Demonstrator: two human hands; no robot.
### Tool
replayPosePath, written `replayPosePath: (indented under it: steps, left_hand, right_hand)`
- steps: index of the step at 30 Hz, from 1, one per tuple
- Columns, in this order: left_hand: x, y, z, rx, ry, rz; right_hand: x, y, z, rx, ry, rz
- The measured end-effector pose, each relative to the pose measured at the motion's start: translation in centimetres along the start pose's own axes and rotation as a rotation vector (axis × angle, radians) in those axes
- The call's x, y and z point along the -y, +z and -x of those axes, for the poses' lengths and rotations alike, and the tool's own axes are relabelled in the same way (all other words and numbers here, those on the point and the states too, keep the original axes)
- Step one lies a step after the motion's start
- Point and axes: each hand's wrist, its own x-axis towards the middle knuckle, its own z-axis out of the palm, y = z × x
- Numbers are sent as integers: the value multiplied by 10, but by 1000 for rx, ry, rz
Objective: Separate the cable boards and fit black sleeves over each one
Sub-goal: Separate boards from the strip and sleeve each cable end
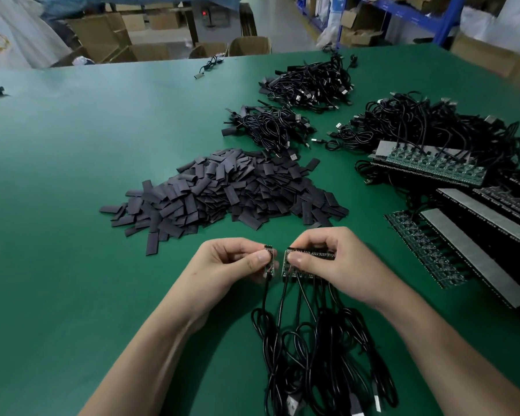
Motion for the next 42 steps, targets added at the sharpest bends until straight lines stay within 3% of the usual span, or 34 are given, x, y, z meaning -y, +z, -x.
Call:
replayPosePath:
  steps: [4, 7, 10, 12, 16, 20, 24, 28, 33, 36, 39, 42]
  left_hand:
    - [-3, -1, 1, -54, 131, -50]
    - [-2, 4, -3, -114, 224, -115]
    - [-3, 6, -2, -80, 249, -114]
    - [-6, 3, -5, -132, 257, -189]
    - [-4, -3, -24, -396, 301, -901]
    - [-3, -3, -41, -361, 294, -1257]
    - [-9, -14, -53, -304, 360, -1404]
    - [-12, -25, -60, -251, 414, -1382]
    - [-13, -33, -65, -194, 426, -1350]
    - [-12, -31, -57, -223, 428, -1219]
    - [-10, -17, -40, -223, 392, -812]
    - [-9, -2, -20, -121, 328, -342]
  right_hand:
    - [6, 1, 7, -168, -178, 227]
    - [16, 17, 10, -135, -289, 206]
    - [18, 28, 12, -77, -203, 128]
    - [21, 27, 13, -3, -162, -65]
    - [36, 18, 19, 179, -308, -587]
    - [43, 8, 21, 281, -496, -899]
    - [38, -19, 21, 167, -447, -1088]
    - [33, -40, 21, 235, -332, -1307]
    - [26, -35, 20, 68, 26, -600]
    - [27, -24, 17, 78, 68, -410]
    - [26, -9, 15, -16, 32, -233]
    - [24, 5, 16, -128, -29, -5]
